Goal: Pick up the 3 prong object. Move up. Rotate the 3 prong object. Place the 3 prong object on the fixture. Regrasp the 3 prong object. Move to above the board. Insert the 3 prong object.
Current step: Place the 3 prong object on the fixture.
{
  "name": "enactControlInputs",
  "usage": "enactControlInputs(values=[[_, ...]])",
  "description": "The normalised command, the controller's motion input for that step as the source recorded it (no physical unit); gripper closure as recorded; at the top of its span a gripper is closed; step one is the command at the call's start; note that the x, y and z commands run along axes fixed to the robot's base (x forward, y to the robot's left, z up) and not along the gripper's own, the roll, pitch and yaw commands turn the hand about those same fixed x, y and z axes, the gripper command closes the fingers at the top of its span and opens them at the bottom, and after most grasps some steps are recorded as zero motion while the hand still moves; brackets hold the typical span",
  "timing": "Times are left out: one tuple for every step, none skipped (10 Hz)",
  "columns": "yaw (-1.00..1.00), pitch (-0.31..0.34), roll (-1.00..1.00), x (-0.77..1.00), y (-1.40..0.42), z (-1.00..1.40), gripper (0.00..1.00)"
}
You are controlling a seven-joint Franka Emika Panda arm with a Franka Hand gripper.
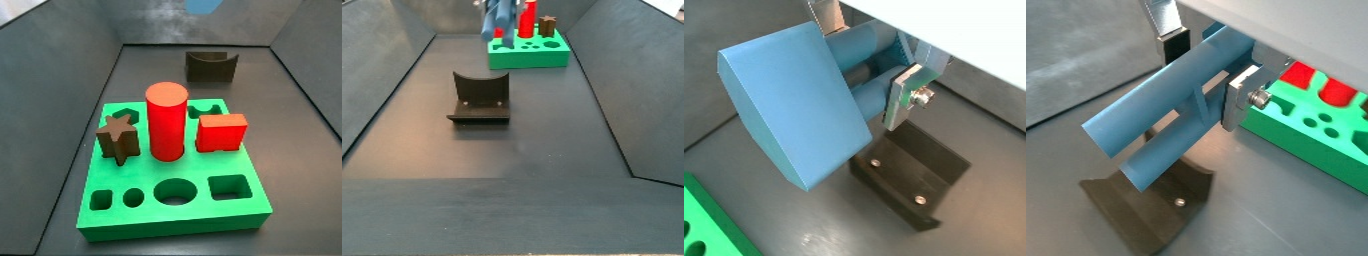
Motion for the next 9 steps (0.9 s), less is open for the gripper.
enactControlInputs(values=[[0.02, 0.022, -1.0, 0.65, 0.25, -0.01, 1.0], [0.01, 0.045, -1.0, 0.56, 0.1, 0.0, 1.0], [0.01, 0.061, -1.0, 0.47, 0.07, -0.01, 1.0], [-0.01, 0.082, -1.0, 0.36, 0.07, -0.01, 1.0], [-0.02, 0.101, -1.0, 0.27, 0.06, -0.01, 1.0], [-0.05, 0.122, -1.0, 0.19, 0.05, -0.01, 1.0], [-0.07, 0.127, -0.87, 0.08, 0.05, -0.01, 1.0], [-0.09, 0.097, -0.69, 0.05, 0.05, 0.0, 1.0], [-0.1, 0.079, -0.51, 0.06, 0.04, -0.01, 1.0]])
